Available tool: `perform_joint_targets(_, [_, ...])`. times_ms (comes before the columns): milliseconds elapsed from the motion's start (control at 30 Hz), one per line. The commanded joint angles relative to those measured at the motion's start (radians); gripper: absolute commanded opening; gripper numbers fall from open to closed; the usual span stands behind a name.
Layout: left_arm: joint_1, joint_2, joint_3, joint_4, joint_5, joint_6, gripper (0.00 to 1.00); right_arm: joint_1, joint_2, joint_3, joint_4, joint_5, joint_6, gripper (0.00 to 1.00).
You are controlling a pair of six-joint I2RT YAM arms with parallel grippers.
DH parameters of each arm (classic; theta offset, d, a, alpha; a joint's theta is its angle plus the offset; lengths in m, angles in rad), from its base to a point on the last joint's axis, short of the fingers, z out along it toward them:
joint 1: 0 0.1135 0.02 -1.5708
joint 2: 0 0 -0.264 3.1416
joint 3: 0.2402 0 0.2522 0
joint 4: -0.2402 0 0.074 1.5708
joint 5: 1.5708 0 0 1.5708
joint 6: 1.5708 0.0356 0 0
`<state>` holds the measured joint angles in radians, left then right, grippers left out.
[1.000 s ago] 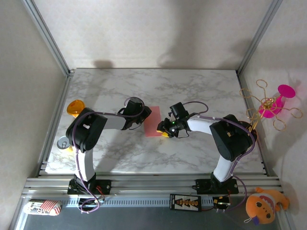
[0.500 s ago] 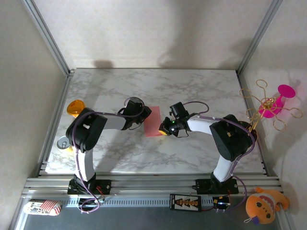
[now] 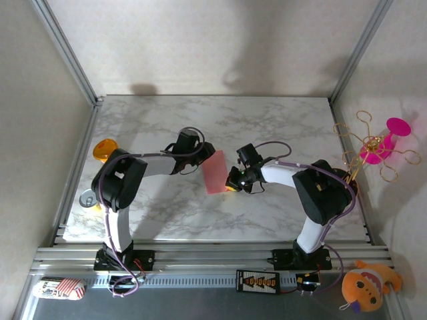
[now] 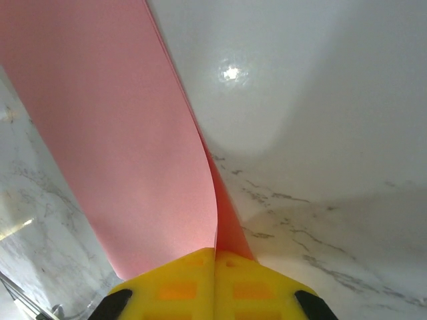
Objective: Fold a paper plane with a square sheet of paper (pick it up from the middle)
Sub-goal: Fold the triangle a second time at the center of the table.
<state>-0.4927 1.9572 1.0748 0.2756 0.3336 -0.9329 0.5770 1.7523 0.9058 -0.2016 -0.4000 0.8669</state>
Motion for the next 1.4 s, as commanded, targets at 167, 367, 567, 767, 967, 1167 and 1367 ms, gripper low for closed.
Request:
perform_joint_targets(167, [0.011,0.072,0.047,-0.117,-0.014,0.063,0.29,0.006,-0.031,0.009,0.036,-0.033,-0.053,0.00])
perform_joint_targets(367, [0.011,0.093,0.039,-0.118,-0.011,0.057,0.25,0.016,0.000,0.050,0.147,-0.127,-0.078,0.00])
perform_joint_targets(567, [0.011,0.082,0.023,-0.121,-0.017,0.057,0.23,0.027,0.065,0.118,0.169,-0.123,-0.082,0.00])
perform_joint_targets(767, [0.011,0.078,0.017,-0.122,-0.017,0.056,0.22,0.038,0.110,0.160,0.200,-0.115,-0.068,0.00])
perform_joint_targets(967, [0.011,0.078,0.019,-0.120,-0.014,0.054,0.22,0.049,0.147,0.190,0.179,-0.090,-0.074,0.00])
perform_joint_targets(1167, [0.009,0.079,0.011,-0.112,-0.010,0.050,0.21,0.056,0.178,0.212,0.150,-0.061,-0.079,0.00])
perform_joint_targets(1367, [0.009,0.080,-0.004,-0.098,-0.006,0.042,0.21,0.058,0.191,0.214,0.142,-0.030,-0.061,0.00])
